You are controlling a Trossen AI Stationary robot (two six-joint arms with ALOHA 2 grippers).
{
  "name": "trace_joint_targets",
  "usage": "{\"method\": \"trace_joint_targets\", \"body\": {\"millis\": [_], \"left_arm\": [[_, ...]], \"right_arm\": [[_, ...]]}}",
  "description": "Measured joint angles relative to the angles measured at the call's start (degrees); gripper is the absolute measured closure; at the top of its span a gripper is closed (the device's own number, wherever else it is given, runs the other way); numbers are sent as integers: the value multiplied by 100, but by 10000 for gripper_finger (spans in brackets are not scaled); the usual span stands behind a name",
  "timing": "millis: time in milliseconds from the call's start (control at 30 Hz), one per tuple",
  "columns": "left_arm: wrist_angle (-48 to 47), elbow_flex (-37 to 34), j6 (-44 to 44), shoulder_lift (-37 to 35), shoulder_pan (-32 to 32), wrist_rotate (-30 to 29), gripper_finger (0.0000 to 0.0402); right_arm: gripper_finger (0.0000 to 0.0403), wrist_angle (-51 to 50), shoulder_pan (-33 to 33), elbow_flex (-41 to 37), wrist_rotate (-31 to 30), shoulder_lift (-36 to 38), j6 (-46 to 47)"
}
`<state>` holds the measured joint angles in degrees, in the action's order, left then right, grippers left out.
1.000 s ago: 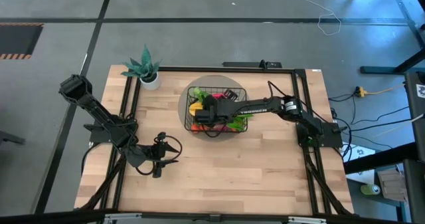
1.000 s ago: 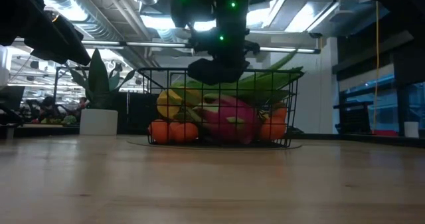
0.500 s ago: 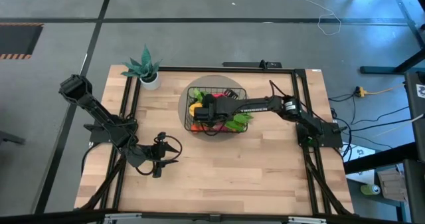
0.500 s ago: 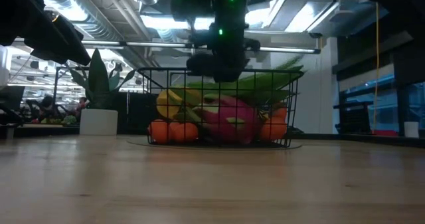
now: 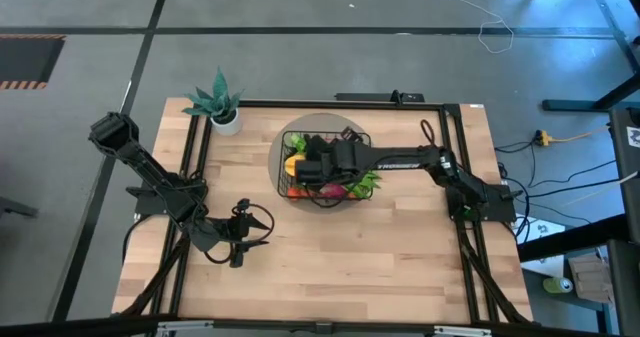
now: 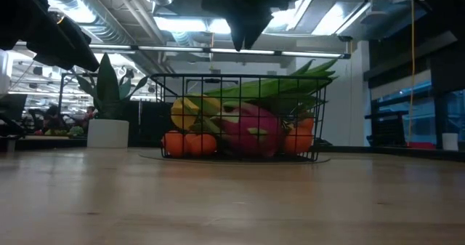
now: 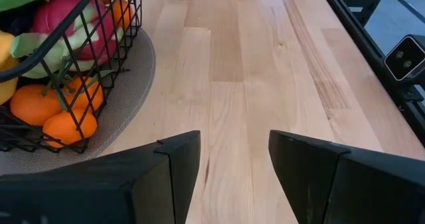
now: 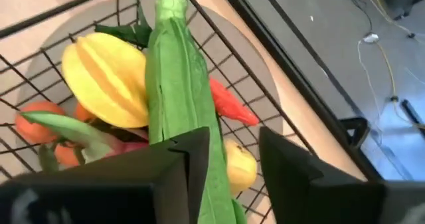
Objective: Build produce basket
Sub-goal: Put the lettuce into the black wire basket, then return to Home Position
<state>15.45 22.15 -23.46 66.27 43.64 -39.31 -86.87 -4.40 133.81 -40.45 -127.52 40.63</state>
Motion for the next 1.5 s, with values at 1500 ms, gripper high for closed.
{"method": "trace_joint_targets", "body": {"millis": [1500], "left_arm": [[4, 0, -13, 1, 2, 1, 233]], "right_arm": [[277, -118, -188, -12, 102, -61, 610]]}}
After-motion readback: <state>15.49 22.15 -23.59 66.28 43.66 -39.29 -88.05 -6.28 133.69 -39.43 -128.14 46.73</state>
